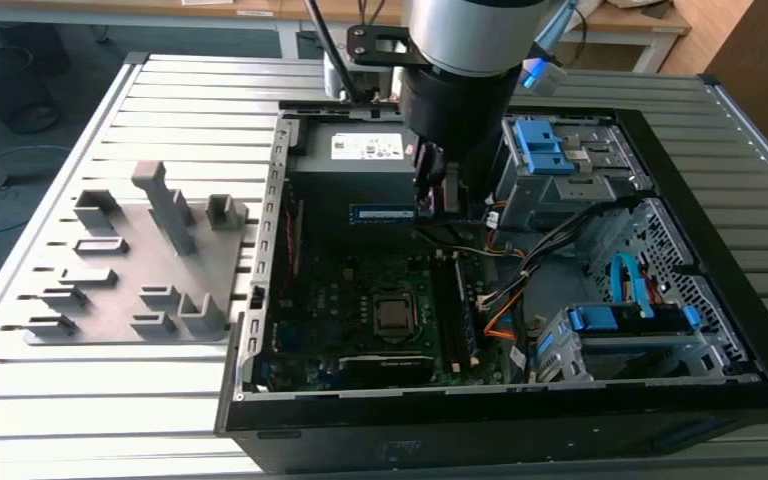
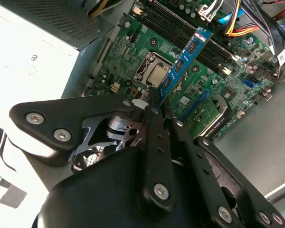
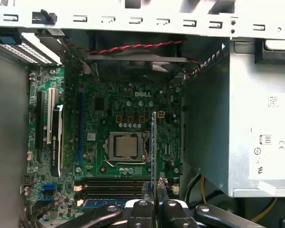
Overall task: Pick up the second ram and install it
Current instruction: 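Pick up the second ram and move it above second insertion slot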
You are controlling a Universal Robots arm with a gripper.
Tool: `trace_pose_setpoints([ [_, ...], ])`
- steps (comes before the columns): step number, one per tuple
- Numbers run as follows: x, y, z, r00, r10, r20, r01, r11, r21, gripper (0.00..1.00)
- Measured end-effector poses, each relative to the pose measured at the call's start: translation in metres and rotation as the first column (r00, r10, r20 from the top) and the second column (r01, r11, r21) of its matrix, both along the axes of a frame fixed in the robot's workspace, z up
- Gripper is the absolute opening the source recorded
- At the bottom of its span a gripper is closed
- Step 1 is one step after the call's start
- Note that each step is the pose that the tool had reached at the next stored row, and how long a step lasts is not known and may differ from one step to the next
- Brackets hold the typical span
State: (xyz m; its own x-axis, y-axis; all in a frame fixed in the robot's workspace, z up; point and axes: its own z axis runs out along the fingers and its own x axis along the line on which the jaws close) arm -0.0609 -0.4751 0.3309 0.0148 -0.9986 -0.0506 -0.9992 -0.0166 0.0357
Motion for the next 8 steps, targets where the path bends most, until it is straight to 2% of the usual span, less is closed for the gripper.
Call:
trace_pose_setpoints([
  [8,0.0007,0.0,-0.009,1.0,0.0,0.0,0.0,1.0,0.0,0.14],
])
